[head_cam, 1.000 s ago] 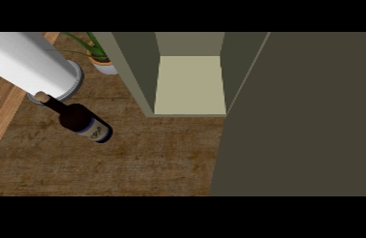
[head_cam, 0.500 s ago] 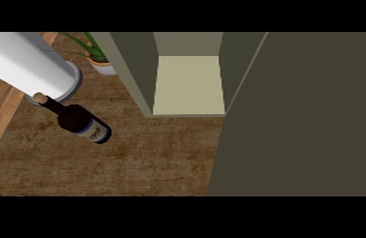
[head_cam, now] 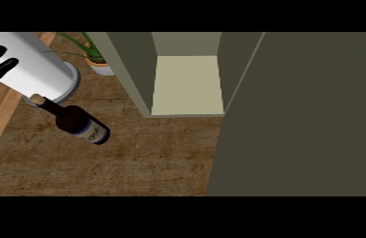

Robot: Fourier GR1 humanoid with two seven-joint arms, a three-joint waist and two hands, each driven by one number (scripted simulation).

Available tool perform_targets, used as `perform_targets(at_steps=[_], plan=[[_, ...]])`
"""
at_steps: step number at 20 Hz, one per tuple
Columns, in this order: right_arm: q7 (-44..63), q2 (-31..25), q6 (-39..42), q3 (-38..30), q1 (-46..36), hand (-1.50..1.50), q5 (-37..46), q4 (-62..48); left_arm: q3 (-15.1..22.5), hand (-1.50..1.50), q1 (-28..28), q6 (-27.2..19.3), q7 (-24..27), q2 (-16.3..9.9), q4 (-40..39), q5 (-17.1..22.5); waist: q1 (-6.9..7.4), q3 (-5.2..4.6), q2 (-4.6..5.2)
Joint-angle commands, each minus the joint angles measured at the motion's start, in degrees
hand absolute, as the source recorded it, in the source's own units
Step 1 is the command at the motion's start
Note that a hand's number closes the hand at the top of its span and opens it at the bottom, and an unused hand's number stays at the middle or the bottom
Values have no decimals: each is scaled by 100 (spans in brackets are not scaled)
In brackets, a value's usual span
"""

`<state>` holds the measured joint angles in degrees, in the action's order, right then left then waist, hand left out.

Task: Pick up the wine, place it into the cabinet and close the cabinet

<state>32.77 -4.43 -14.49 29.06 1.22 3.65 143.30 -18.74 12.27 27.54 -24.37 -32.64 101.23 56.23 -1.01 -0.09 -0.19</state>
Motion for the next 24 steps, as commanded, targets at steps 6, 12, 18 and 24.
perform_targets(at_steps=[6, 12, 18, 24], plan=[[648, -379, -266, 108, -222, -150, 822, 871, 179, -150, 10, 358, 412, 387, -404, -786, 19, 1, -1], [424, -418, -585, 630, 19, -150, 1003, 859, 174, -150, -106, 963, 1080, 656, -1143, -1560, -16, 0, -1], [220, -565, -788, 995, -6, -150, 1234, 735, 107, -150, -89, 1073, 1715, 894, -1752, -2266, -42, -1, -11], [1080, -782, -990, 655, -573, -150, 1187, 1137, 108, -150, -260, 1266, 2432, 1010, -2168, -3085, -44, -13, -21]])
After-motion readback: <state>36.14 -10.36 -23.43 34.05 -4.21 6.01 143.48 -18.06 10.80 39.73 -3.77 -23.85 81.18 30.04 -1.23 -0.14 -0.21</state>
